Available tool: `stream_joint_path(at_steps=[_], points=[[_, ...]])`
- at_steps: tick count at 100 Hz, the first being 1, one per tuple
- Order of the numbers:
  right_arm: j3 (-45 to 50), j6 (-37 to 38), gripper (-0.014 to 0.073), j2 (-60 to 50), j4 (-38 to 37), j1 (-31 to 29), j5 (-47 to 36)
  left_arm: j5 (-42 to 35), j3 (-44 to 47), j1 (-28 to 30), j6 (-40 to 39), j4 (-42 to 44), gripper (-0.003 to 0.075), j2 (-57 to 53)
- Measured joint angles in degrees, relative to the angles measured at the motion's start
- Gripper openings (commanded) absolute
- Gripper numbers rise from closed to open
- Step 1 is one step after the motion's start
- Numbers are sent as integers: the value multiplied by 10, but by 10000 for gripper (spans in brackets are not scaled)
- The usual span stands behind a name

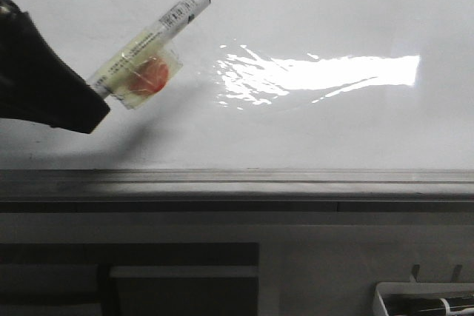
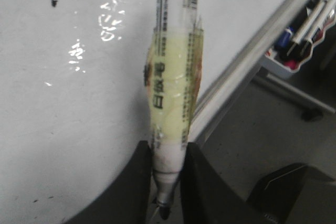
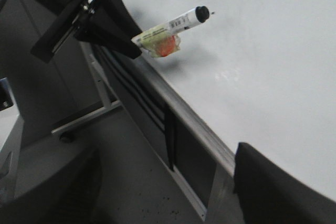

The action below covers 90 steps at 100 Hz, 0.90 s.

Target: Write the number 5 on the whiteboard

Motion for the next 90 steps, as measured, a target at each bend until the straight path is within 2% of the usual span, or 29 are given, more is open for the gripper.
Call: stream_joint_path(at_steps=[21,31,45,59,73,90], points=[[-32,-96,472,107,47,94,-8,30,0,0,153,-11,-20,-71],[-44,-130,472,144,67,140,-36,48,0,0,227,-56,-20,-83],[-58,-142,472,183,75,183,-68,77,0,0,316,-120,-20,-83],[-59,-147,472,201,83,205,-91,78,0,0,361,-154,-20,-80],[-59,-187,472,207,131,210,-111,85,0,0,413,-201,-20,-70],[-59,-200,472,211,162,210,-134,91,0,0,481,-267,-20,-68]])
